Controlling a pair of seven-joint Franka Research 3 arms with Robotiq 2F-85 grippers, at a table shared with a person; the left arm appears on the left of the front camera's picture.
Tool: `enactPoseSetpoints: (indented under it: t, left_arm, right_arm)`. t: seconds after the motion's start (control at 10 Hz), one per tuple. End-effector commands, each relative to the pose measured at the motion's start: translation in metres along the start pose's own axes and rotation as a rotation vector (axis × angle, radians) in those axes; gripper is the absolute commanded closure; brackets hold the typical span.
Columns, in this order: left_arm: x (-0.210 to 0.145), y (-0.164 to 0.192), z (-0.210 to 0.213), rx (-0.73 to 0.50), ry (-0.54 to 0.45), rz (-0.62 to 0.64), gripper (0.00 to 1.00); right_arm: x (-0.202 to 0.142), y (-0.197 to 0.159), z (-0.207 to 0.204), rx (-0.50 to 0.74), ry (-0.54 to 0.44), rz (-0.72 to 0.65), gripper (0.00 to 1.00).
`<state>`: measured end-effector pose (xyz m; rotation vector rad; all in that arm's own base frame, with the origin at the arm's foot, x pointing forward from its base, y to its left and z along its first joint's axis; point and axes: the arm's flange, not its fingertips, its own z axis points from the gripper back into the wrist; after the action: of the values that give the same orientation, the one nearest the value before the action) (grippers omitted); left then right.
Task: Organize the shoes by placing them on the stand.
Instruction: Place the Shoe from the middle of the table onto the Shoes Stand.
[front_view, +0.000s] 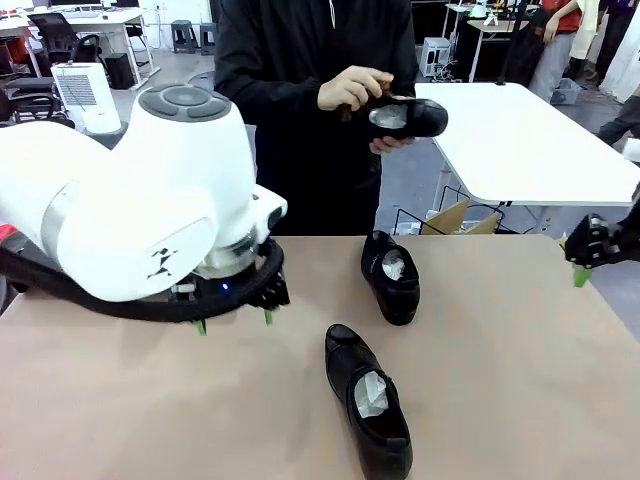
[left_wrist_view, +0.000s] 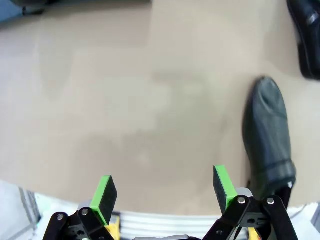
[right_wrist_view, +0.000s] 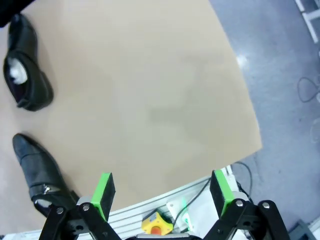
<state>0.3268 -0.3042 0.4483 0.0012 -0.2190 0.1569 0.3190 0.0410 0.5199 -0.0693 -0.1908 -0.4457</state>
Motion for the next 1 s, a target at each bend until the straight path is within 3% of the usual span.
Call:
enactPoseSetpoints:
  t: [0.0,0.2,0.4,0.7,0.9]
  left_arm:
    - [-0.007,-0.005,-0.003,-0.014,0.17,0.073,0.0]
    - [-0.015,-0.007,0.002,-0.005,0.071,0.017,0.0]
    - [-0.02,-0.011,-0.005,-0.005,0.123,0.027,0.0]
    - [-0.083,-0.064,-0.012,-0.02,0.069,-0.016,0.0]
    - [-0.098,-0.078,-0.014,-0.031,0.091,0.026,0.0]
  right_arm:
    - [0.01,-0.001,0.008,-0.033,0.005,-0.022,0.0]
    - [0.005,-0.006,0.002,-0.013,-0.002,-0.015,0.0]
    - [0.005,-0.006,0.002,-0.013,-0.002,-0.015,0.0]
    - [0.005,-0.006,0.002,-0.013,-0.002,-0.015,0.0]
    - [0.005,-0.006,0.002,-0.013,-0.002,-0.015,0.0]
